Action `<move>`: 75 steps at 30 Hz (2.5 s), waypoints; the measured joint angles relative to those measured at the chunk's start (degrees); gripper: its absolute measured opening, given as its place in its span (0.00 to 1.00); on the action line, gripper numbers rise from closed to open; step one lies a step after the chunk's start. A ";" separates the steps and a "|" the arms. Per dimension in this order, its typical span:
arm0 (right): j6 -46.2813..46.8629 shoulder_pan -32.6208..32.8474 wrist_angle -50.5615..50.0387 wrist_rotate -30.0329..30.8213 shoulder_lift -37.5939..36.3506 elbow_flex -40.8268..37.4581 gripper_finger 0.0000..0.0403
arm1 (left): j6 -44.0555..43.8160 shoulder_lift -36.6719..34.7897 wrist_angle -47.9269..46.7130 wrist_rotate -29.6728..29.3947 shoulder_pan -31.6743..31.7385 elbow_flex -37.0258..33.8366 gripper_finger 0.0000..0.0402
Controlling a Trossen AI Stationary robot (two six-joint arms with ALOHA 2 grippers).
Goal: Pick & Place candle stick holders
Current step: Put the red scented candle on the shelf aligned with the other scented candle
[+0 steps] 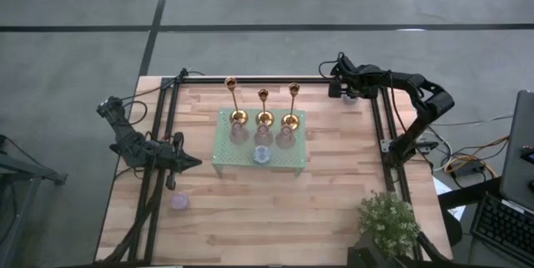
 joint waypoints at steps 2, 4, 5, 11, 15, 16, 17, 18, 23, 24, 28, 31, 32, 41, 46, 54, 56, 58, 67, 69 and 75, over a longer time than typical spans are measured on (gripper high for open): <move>0.96 0.00 -0.53 -0.11 0.02 0.00 0.90 | 0.00 -0.01 -0.01 0.02 0.00 -0.02 0.03; 1.28 -0.01 -0.96 -0.21 0.18 -0.04 0.88 | 0.00 0.00 0.00 0.01 0.00 -0.02 0.03; 1.18 -0.06 -0.93 -0.21 0.23 -0.07 0.87 | 0.00 -0.01 -0.01 0.01 0.00 -0.01 0.03; -0.12 0.02 -0.90 -0.04 0.49 -0.14 0.74 | 0.00 0.00 -0.02 0.00 0.00 -0.02 0.03; -1.01 0.04 -0.87 0.15 0.33 -0.07 0.70 | 0.00 0.00 -0.01 0.01 0.01 -0.02 0.03; -1.20 0.04 -0.87 0.15 0.33 -0.07 0.70 | 0.00 0.00 -0.02 0.00 0.00 -0.01 0.03; -1.39 0.04 -0.87 0.11 0.33 -0.07 0.70 | 0.00 -0.01 0.00 0.01 0.00 -0.02 0.03; -1.54 0.04 -0.90 0.07 0.33 -0.07 0.70 | 0.00 0.00 -0.02 0.00 0.01 -0.01 0.03; -3.01 0.15 -1.44 -0.36 0.33 -0.01 0.72 | 0.00 0.00 -0.02 0.02 0.00 -0.02 0.03; -3.44 0.19 -1.77 -0.41 0.33 0.00 0.72 | 0.00 -0.02 0.00 0.00 0.00 -0.02 0.03; -5.02 0.93 -2.81 -0.45 0.31 -0.06 0.71 | 0.00 -0.01 0.00 0.00 0.00 -0.01 0.03; -5.89 1.69 -3.43 -1.84 0.28 -0.09 0.71 | 0.00 0.00 -0.02 0.00 0.00 -0.02 0.03; -6.42 2.05 -3.65 -2.18 0.28 -0.09 0.71 | 0.00 -0.02 0.00 0.02 0.00 -0.02 0.03; -7.55 8.12 -8.23 -3.00 0.33 -0.13 0.71 | 0.00 -0.02 -0.01 0.02 0.00 -0.02 0.03; -5.71 14.23 -12.01 -3.01 0.33 -0.24 0.72 | 0.00 0.00 -0.01 0.01 0.01 -0.02 0.03; 0.70 27.68 -17.10 -9.16 0.39 -0.39 0.72 | 0.00 0.00 -0.01 0.01 0.00 -0.02 0.03; 2.77 31.95 -16.97 -10.41 0.39 -0.41 0.72 | 0.00 0.00 0.00 0.02 0.01 0.00 0.03; 4.48 35.79 -17.07 -12.16 0.39 -0.46 0.72 | 0.00 0.00 0.00 0.02 0.00 0.00 0.03; 12.38 50.54 -20.32 -13.16 0.44 -0.76 0.72 | 0.00 -0.01 -0.01 0.01 0.01 -0.01 0.03; 13.47 52.54 -20.40 -12.31 0.44 -0.76 0.72 | 0.00 0.00 -0.02 0.02 0.00 0.00 0.03; 15.45 54.95 -20.71 -12.10 0.44 -0.79 0.72 | 0.00 -0.02 0.00 0.01 0.00 -0.01 0.03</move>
